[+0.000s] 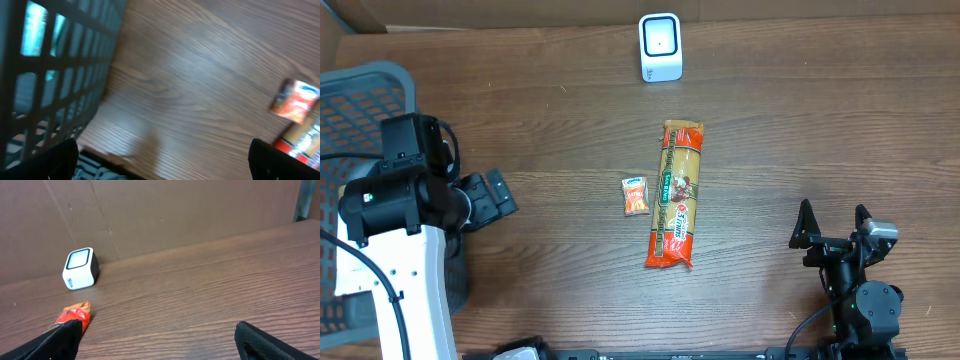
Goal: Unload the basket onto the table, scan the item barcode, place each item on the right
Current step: 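Lower the left gripper into the basket and grasp the green wipes pack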
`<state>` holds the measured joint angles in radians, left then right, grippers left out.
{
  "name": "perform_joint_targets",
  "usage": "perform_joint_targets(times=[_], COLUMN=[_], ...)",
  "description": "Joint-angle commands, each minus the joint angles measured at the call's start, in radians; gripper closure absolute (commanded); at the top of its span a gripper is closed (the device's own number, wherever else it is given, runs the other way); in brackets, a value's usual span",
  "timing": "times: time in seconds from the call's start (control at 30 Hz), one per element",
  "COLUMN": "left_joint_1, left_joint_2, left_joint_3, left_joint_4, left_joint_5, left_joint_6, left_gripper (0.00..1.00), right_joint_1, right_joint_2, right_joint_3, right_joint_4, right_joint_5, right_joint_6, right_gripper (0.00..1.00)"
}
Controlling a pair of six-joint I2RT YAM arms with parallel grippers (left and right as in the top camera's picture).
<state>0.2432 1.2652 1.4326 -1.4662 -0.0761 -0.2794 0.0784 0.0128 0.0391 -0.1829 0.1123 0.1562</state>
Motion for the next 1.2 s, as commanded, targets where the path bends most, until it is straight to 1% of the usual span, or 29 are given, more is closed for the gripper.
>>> perform_joint_targets(times=[0.0, 0.1, 0.23, 0.3, 0.4, 0.43, 0.47, 0.53, 0.63, 0.73, 0.83, 0.97, 1.07, 1.17], left_joint_1=[0.016, 0.015, 0.015, 0.016, 0.016, 0.016, 0.016, 0.016, 0.02, 0.041, 0.097, 0.201, 0.31, 0.413], left_joint_2=[-0.008, -0.008, -0.009, -0.009, -0.009, -0.009, -0.009, -0.009, -0.01, -0.009, -0.007, -0.007, -0.004, 0.0], left_joint_3=[0.01, 0.01, 0.066, 0.144, 0.289, 0.373, 0.419, 0.489, 0.546, 0.551, 0.547, 0.533, 0.515, 0.483], left_joint_4=[0.01, 0.049, 0.095, 0.093, 0.079, 0.065, 0.053, 0.035, 0.008, -0.031, -0.072, -0.08, -0.072, -0.051], left_joint_5=[-0.108, -0.05, 0.127, 0.173, 0.195, 0.2, 0.2, 0.195, 0.112, -0.034, -0.13, -0.16, -0.16, -0.139], left_joint_6=[0.021, 0.041, 0.142, 0.154, 0.153, 0.153, 0.154, 0.172, 0.158, 0.047, -0.049, -0.108, -0.146, -0.146], left_gripper=[0.0, 0.0, 0.0, 0.0, 0.0, 0.0, 0.0, 0.0, 0.0, 0.0, 0.0, 0.0, 0.0, 0.0], right_joint_1=[0.0, 0.0, 0.0, 0.0, 0.0, 0.0, 0.0, 0.0, 0.0, 0.0, 0.0, 0.0, 0.0, 0.0], right_joint_2=[-0.01, -0.01, -0.01, -0.01, -0.01, -0.01, -0.01, -0.01, -0.01, -0.01, -0.01, -0.01, -0.01, -0.01], right_joint_3=[0.021, 0.021, 0.021, 0.021, 0.021, 0.021, 0.021, 0.021, 0.021, 0.021, 0.021, 0.021, 0.021, 0.021], right_joint_4=[-0.011, -0.011, -0.011, -0.011, -0.011, -0.011, -0.011, -0.011, -0.011, -0.011, -0.011, -0.011, -0.011, -0.011], right_joint_5=[0.018, 0.018, 0.018, 0.018, 0.018, 0.018, 0.018, 0.018, 0.018, 0.018, 0.018, 0.018, 0.018, 0.018], right_joint_6=[-0.006, -0.006, -0.006, -0.006, -0.006, -0.006, -0.006, -0.006, -0.006, -0.006, -0.006, -0.006, -0.006, -0.006], right_gripper=[0.0, 0.0, 0.0, 0.0, 0.0, 0.0, 0.0, 0.0, 0.0, 0.0, 0.0, 0.0, 0.0, 0.0])
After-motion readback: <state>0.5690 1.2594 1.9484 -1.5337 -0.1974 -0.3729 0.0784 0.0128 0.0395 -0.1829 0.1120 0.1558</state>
